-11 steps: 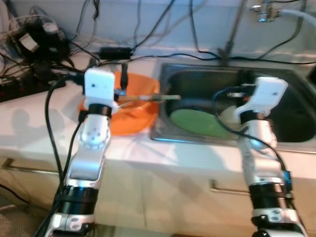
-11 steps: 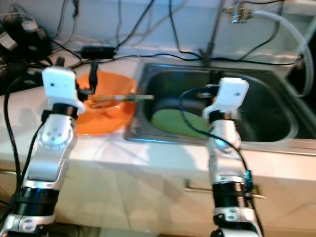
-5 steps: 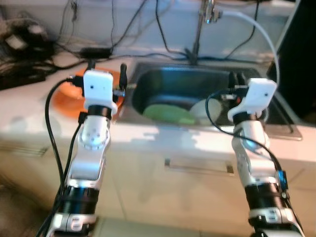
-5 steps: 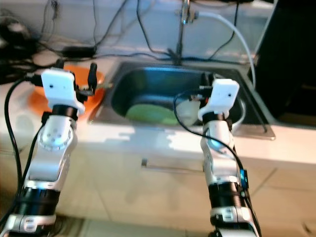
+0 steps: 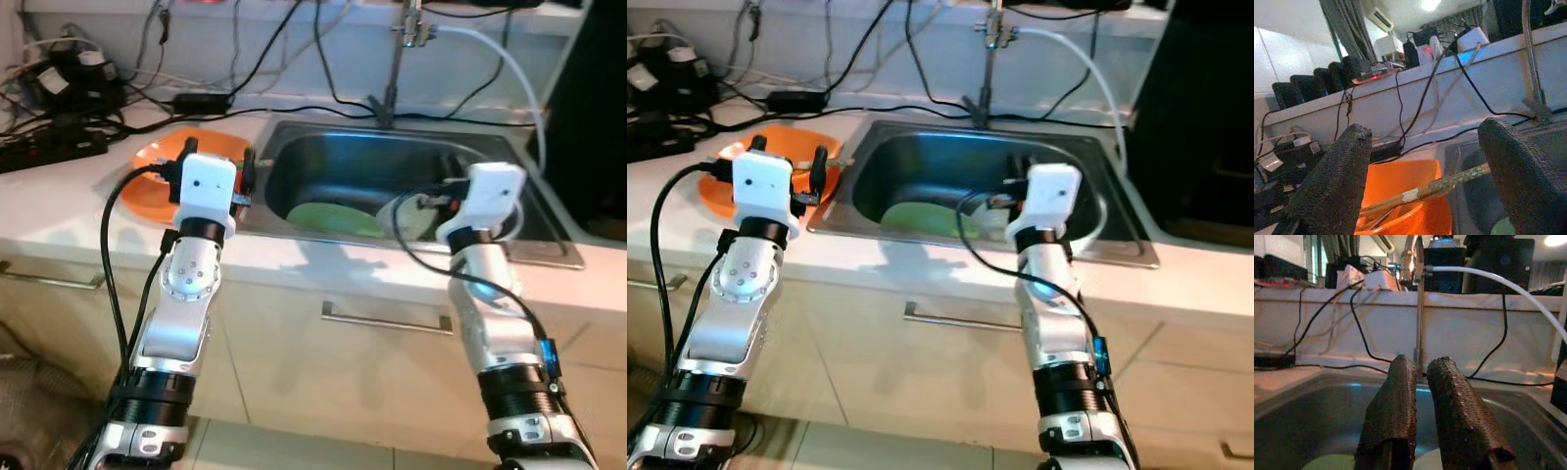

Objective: Kitchen organization

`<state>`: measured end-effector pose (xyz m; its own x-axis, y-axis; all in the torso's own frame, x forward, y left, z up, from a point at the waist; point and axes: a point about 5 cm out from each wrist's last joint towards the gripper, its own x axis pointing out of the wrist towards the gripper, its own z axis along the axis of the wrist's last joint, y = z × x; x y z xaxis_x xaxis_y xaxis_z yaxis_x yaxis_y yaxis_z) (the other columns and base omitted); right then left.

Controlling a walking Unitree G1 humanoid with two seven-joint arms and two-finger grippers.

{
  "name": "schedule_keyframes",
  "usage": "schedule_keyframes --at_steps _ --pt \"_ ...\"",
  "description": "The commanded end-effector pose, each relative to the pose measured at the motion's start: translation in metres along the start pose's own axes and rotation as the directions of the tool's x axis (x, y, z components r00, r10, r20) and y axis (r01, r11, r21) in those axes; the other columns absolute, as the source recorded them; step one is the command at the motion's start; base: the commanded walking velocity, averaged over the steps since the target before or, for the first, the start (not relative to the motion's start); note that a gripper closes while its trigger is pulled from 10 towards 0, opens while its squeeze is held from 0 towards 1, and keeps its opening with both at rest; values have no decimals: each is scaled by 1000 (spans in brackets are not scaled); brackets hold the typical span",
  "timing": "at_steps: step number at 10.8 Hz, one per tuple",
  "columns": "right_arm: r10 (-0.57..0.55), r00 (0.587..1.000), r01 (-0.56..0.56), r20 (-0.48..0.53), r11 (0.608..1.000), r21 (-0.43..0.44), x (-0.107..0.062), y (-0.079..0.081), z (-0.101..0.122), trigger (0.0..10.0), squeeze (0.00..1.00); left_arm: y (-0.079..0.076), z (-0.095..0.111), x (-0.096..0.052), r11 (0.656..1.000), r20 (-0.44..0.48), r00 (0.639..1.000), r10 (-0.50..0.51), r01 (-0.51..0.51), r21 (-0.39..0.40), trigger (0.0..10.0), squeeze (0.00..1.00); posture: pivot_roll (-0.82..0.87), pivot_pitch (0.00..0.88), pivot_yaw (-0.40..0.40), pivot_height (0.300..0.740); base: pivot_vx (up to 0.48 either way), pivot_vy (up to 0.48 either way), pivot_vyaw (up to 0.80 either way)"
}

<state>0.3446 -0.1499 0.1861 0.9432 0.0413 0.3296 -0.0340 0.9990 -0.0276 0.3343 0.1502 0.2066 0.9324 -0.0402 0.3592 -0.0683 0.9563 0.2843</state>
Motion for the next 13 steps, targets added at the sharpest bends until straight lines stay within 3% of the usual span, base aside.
schedule_keyframes --at_steps 1,9,11,12,13 --pt "18 1000 -18 -25 1000 -6 0 3 -4 10000 0 3 -4 0 999 -23 1000 5 -4 37 10000 0 162 49 17 740 0 0 688" --pt "41 996 -39 -80 999 31 -3 10 -15 10000 0 -13 -16 -7 972 -73 991 -112 125 200 10000 0 167 57 16 740 0 0 82" --pt "40 993 -36 -109 999 34 -4 10 -19 10000 0 -16 -17 -8 946 -75 986 -148 163 281 10000 0 167 55 15 740 0 0 0" --pt "37 992 -33 -119 999 37 -4 10 -21 10000 0 -17 -16 -8 890 -72 980 -188 201 410 10000 0 168 56 14 740 0 0 0" --pt "40 992 -36 -119 999 39 -4 11 -21 10000 0 -16 -17 -6 859 -81 979 -188 204 469 10000 0 171 55 13 740 0 0 0"
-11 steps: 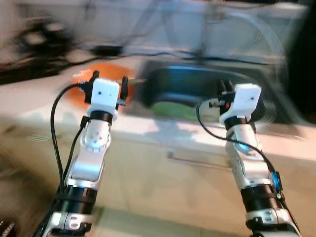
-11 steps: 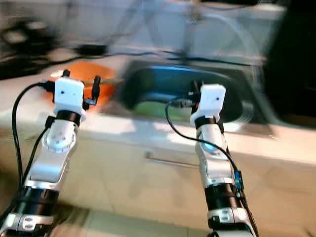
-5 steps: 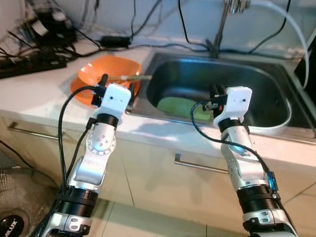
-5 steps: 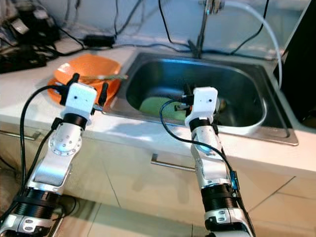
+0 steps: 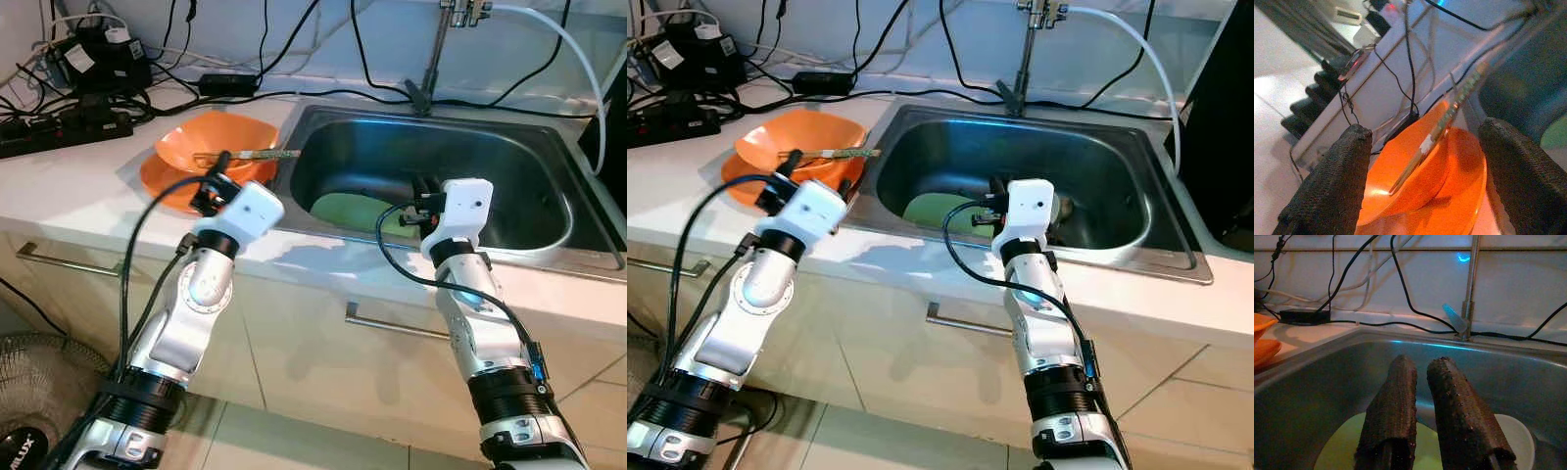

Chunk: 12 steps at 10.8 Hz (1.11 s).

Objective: Kitchen organization

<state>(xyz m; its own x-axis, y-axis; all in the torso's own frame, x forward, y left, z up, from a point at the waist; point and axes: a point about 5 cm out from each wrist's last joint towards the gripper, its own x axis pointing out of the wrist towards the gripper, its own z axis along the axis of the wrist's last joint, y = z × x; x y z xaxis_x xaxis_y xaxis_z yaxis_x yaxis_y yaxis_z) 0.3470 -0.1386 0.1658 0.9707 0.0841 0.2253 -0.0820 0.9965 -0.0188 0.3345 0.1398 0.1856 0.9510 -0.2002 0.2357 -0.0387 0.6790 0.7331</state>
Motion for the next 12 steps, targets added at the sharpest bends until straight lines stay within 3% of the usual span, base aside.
schedule_keyframes --at_steps 1,5,12 --pt "-1 1000 1 -12 1000 19 1 0 -1 10000 0 -1 -2 3 998 -15 1000 -17 18 62 10000 0 171 54 13 740 0 0 0" --pt "0 1000 0 -8 1000 23 2 1 -1 10000 0 -4 2 18 979 -23 999 -42 46 199 10000 0 168 48 16 740 0 0 0" --pt "6 1000 -6 -1 1000 20 4 2 1 10000 0 -7 6 20 983 -17 1000 -14 17 183 10000 0 166 33 14 740 0 0 0"
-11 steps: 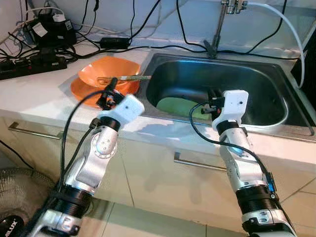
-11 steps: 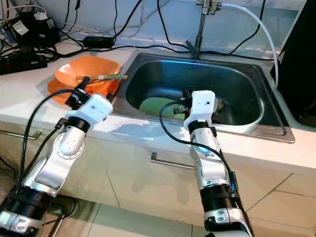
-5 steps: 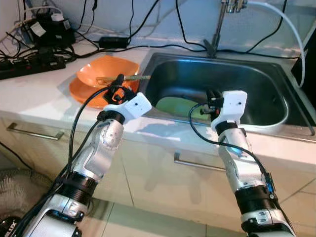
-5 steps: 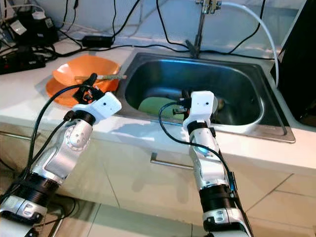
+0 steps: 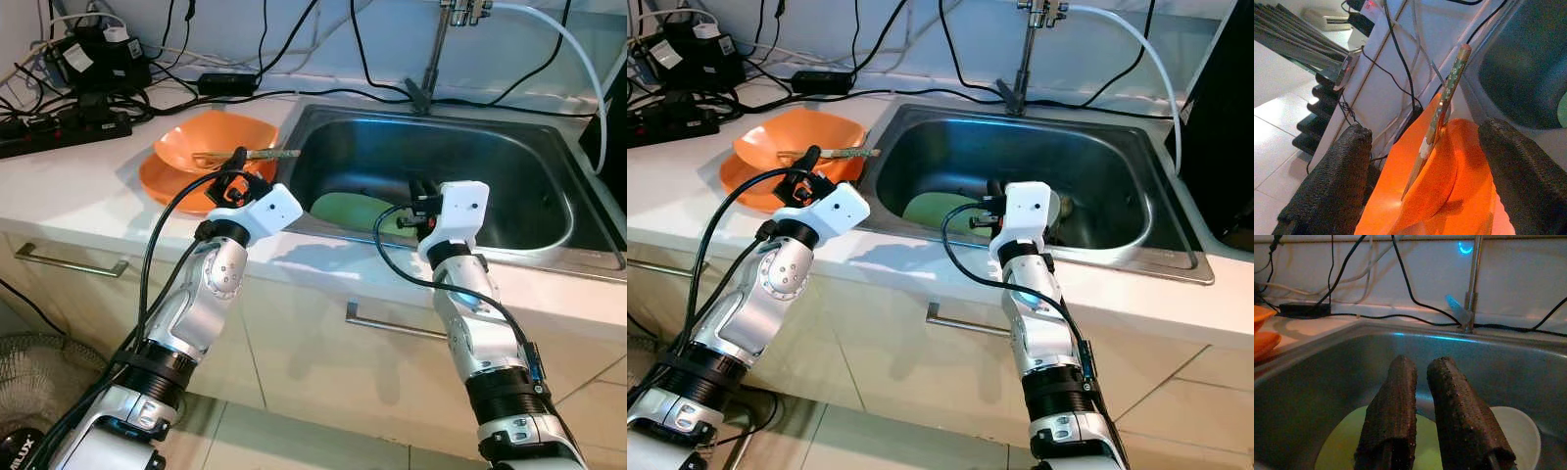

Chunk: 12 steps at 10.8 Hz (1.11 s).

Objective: Kitchen organization

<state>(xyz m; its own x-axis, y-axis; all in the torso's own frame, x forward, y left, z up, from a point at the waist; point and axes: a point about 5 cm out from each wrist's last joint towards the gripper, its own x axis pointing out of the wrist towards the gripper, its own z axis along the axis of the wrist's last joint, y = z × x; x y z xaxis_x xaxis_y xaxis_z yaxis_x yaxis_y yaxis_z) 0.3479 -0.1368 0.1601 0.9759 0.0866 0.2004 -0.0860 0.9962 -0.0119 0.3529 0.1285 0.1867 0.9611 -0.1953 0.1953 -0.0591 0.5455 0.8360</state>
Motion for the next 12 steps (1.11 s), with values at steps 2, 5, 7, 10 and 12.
schedule_keyframes --at_steps 2,5,7,10,12 --pt "4 1000 -4 27 1000 13 4 0 7 10000 0 -1 4 -2 1000 17 1000 13 -13 11 10000 0 164 29 14 740 0 0 0" --pt "4 1000 -5 28 1000 12 5 1 7 10000 0 -1 4 6 1000 15 1000 5 -6 28 10000 0 163 25 14 740 0 0 0" --pt "4 1000 -4 27 1000 13 5 1 7 10000 0 -1 6 11 999 27 1000 -15 13 50 10000 0 164 32 15 740 0 0 0" --pt "0 1000 0 28 1000 15 5 1 7 10000 0 -12 16 27 987 77 993 -92 81 136 10000 0 156 36 22 740 0 0 0" --pt "-2 1000 2 29 1000 15 4 1 7 10000 0 -11 21 38 983 86 991 -101 86 163 10000 0 147 40 26 740 0 0 0"
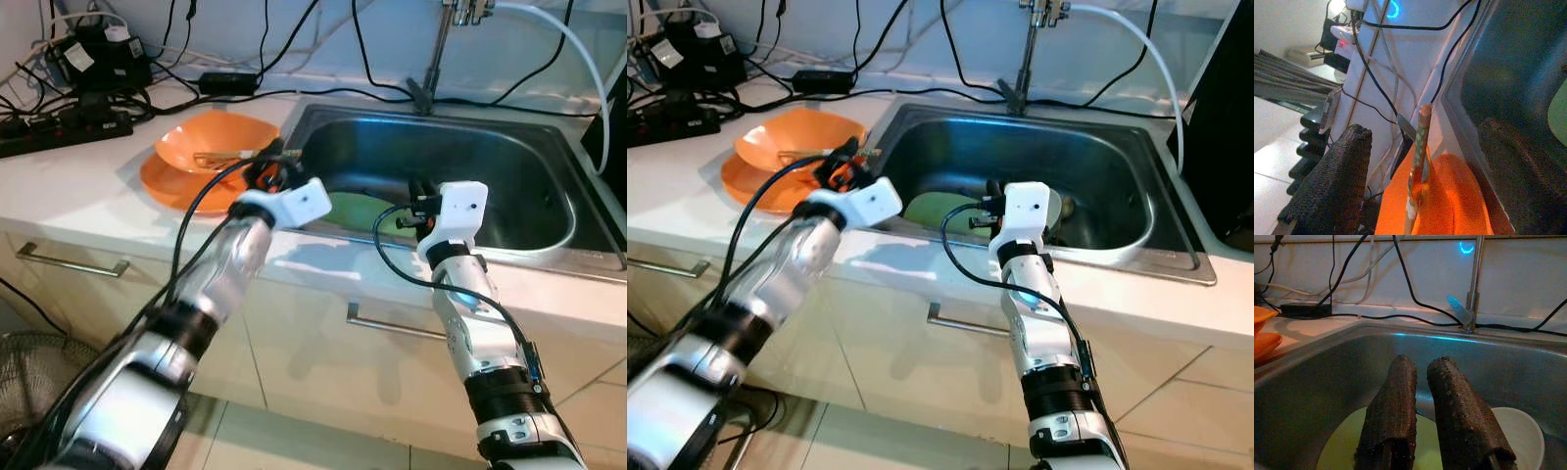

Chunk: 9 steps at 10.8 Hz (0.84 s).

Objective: Kitchen organization

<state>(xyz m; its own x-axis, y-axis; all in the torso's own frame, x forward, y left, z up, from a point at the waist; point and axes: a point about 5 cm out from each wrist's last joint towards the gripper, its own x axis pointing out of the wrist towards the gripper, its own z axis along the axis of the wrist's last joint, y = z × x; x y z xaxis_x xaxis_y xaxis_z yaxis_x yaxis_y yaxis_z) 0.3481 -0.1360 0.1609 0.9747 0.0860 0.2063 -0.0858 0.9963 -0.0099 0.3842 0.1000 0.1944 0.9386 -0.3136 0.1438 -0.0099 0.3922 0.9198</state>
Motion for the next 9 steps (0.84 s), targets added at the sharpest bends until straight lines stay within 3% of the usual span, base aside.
schedule_keyframes --at_steps 1,6,7,8,9 --pt "-3 1000 3 23 1000 13 3 1 6 10000 0 3 4 8 1000 12 1000 10 -10 22 10000 0 143 42 30 740 0 0 0" --pt "-10 1000 10 21 1000 13 -2 0 5 10000 0 3 13 25 999 12 1000 -11 10 49 10000 0 119 56 42 740 0 0 0" --pt "-14 1000 14 19 1000 12 -3 -1 5 10000 0 3 14 27 999 11 1000 -12 11 49 4039 0 113 57 44 740 0 0 0" --pt "-19 1000 19 15 1000 12 -5 -2 3 10000 0 3 14 28 999 9 1000 -12 11 51 353 0 111 58 45 740 0 0 0" --pt "-20 1000 20 12 1000 12 -5 -2 3 10000 0 3 14 28 998 4 1000 -11 11 55 0 0 111 58 45 740 0 0 0"
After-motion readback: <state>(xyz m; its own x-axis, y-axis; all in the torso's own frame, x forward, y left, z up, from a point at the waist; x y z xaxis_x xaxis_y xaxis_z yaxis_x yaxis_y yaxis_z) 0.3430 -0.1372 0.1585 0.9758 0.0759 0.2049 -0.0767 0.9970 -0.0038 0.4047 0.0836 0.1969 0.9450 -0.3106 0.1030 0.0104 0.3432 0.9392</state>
